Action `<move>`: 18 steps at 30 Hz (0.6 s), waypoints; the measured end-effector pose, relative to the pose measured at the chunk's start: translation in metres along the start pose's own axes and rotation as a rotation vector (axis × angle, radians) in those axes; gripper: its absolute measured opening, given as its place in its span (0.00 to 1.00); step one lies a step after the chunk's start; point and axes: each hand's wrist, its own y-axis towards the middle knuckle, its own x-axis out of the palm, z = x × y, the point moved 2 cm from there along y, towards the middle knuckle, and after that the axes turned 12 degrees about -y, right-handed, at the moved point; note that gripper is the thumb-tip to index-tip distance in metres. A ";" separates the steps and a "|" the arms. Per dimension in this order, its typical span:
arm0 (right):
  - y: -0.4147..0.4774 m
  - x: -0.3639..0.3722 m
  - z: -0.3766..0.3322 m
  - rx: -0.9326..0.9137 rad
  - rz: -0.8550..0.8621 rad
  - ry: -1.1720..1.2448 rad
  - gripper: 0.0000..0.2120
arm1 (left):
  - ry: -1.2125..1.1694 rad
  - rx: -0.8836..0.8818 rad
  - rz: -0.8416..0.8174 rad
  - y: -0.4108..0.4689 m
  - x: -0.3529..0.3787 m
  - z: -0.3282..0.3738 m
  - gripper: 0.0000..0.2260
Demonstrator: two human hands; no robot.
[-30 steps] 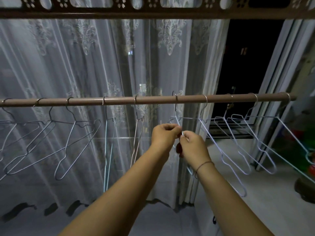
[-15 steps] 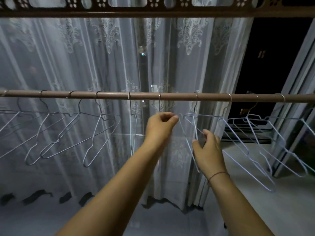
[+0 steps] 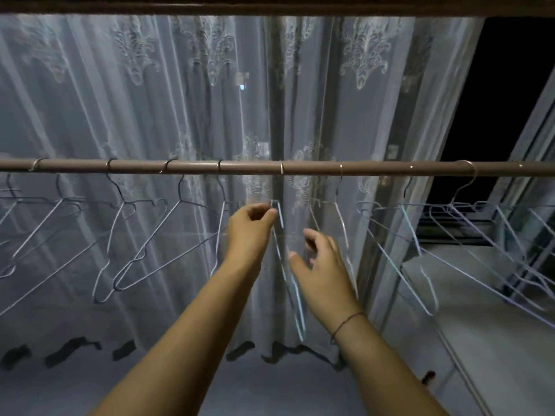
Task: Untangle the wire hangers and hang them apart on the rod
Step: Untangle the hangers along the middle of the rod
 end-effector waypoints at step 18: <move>0.051 0.049 -0.007 0.185 0.160 0.083 0.14 | -0.033 -0.199 -0.231 0.055 0.011 -0.015 0.10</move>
